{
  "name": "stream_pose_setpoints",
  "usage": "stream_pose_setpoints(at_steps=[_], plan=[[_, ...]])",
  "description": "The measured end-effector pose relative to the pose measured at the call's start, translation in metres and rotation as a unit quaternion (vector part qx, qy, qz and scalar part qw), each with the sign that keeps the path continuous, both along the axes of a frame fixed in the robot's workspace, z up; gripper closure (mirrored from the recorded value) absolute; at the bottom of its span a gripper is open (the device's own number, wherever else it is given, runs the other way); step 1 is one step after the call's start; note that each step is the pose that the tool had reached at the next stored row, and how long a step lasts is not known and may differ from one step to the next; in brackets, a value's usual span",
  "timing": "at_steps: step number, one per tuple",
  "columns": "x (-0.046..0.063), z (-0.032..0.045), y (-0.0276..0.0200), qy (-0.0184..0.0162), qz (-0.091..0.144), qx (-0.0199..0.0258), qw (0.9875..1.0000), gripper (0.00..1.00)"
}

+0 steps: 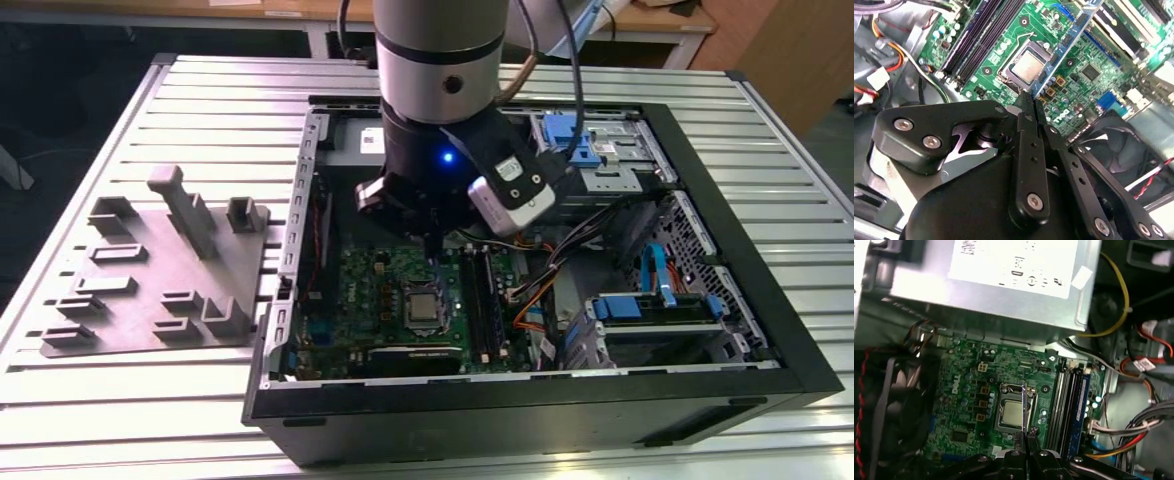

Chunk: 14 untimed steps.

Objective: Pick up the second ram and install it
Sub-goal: 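Insert the second ram into the second slot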

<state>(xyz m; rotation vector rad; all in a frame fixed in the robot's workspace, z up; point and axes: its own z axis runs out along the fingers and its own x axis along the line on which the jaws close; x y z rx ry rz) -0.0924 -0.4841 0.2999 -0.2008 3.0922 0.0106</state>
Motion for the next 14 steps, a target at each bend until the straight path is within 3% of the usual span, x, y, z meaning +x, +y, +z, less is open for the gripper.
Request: stream_pose_setpoints(at_steps=[4, 14], plan=[[0.0000, -0.0013, 0.0000, 0.0000, -0.035, 0.0000, 0.9994, 0.87], [0.0000, -0.0015, 0.0000, 0.0000, -0.037, 0.0006, 0.9993, 0.87]])
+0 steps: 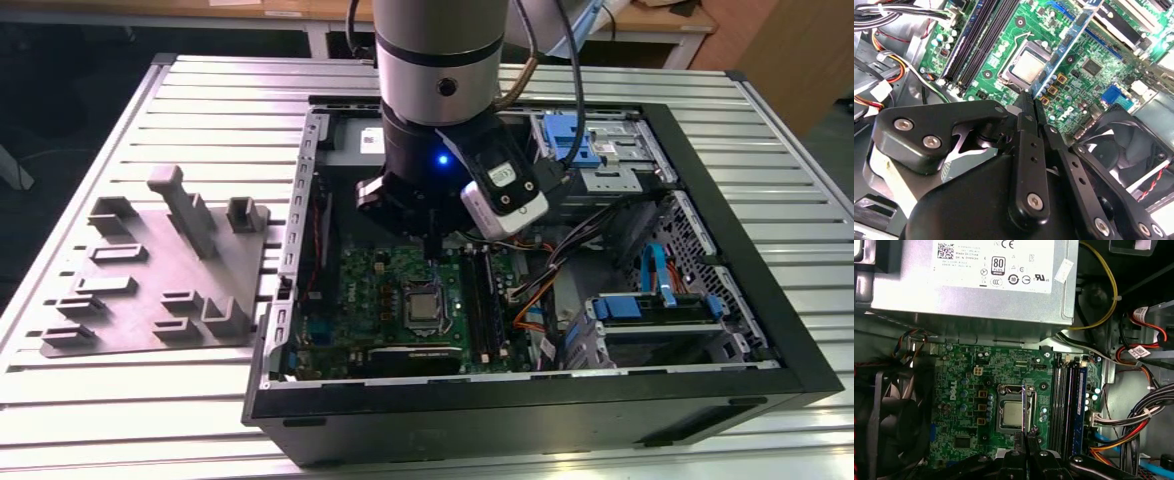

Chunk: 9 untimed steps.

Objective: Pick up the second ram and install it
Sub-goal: 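Insert the second ram into the second slot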

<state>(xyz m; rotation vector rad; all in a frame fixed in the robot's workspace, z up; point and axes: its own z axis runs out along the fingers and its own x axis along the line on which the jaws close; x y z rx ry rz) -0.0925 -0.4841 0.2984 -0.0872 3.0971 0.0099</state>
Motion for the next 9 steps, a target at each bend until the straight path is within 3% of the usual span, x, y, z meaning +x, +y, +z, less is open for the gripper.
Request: stream_pose_setpoints(at_steps=[3, 9], plan=[[0.002, -0.0022, 0.0000, 0.0000, 0.000, 0.0001, 1.0000, 0.87], [0.015, -0.0073, 0.0000, 0.0000, -0.001, 0.0000, 1.0000, 0.87]])
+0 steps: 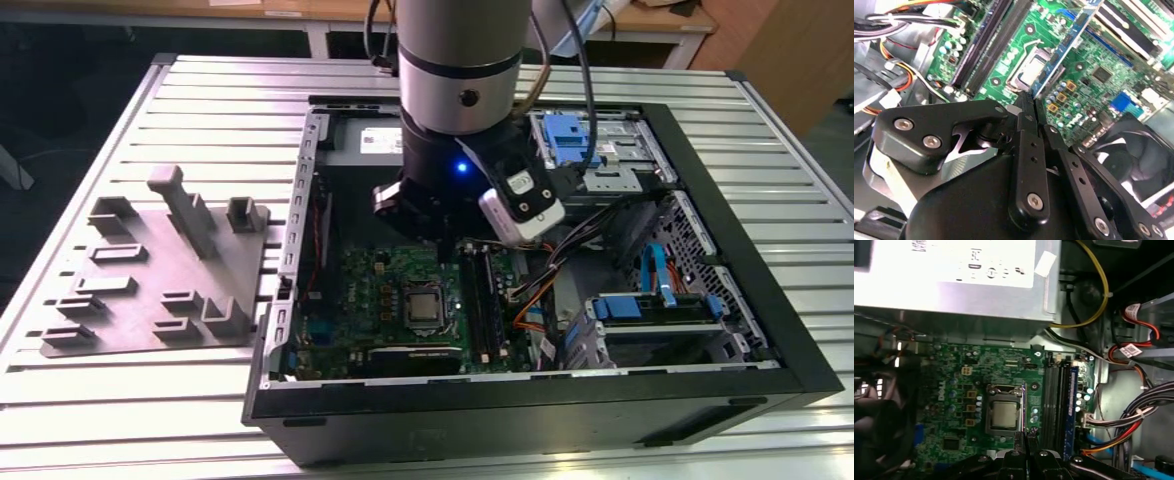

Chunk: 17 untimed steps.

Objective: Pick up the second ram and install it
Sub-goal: 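Insert the second ram into the second slot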

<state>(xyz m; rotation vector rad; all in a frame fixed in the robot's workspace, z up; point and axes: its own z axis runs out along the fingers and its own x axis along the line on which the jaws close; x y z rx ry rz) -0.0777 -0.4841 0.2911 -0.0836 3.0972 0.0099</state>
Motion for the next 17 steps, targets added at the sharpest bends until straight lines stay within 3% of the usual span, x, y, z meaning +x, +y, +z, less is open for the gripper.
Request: stream_pose_setpoints(at_steps=[17], plan=[[0.038, -0.0134, 0.0000, 0.0000, -0.004, 0.0005, 1.0000, 0.87]])
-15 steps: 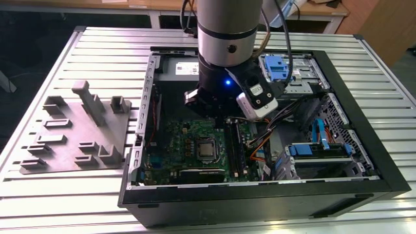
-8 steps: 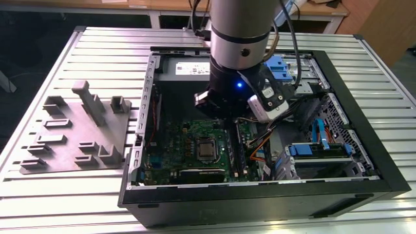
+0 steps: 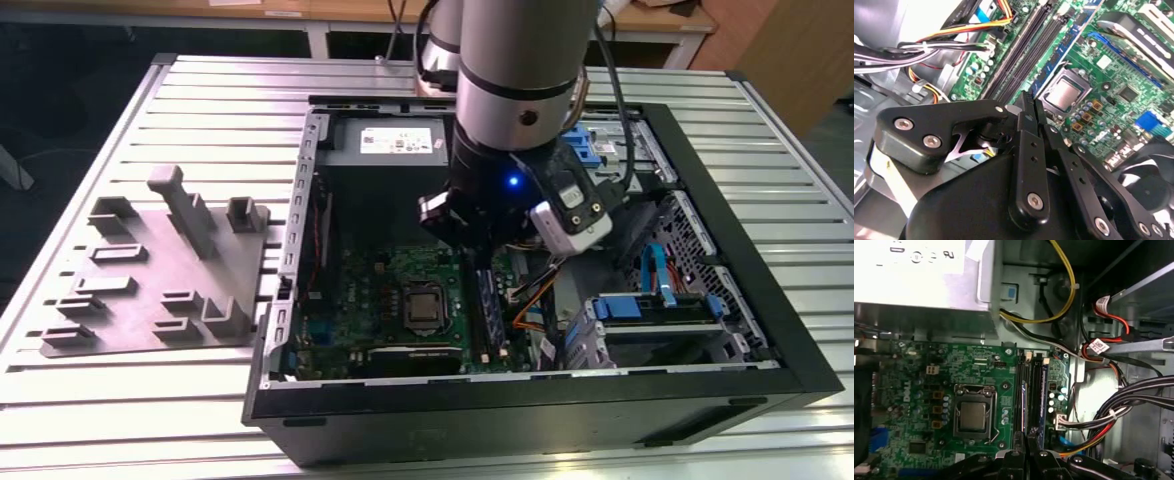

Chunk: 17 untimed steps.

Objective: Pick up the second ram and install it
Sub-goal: 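Insert the second ram into the second slot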

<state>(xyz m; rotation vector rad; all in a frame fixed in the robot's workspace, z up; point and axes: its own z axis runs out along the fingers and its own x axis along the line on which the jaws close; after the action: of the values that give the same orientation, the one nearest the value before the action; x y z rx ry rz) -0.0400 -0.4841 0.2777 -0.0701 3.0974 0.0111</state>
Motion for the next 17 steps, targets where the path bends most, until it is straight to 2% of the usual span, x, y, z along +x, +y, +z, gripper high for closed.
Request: stream_pose_setpoints(at_steps=[8, 13, 17], plan=[[0.004, -0.0123, 0.0000, 0.0000, -0.011, 0.0021, 0.9999, 0.87], [0.004, -0.0130, 0.0000, 0.0001, -0.011, 0.0021, 0.9999, 0.87], [0.005, -0.0177, 0.0000, 0.0001, -0.011, 0.0049, 0.9999, 0.87]])
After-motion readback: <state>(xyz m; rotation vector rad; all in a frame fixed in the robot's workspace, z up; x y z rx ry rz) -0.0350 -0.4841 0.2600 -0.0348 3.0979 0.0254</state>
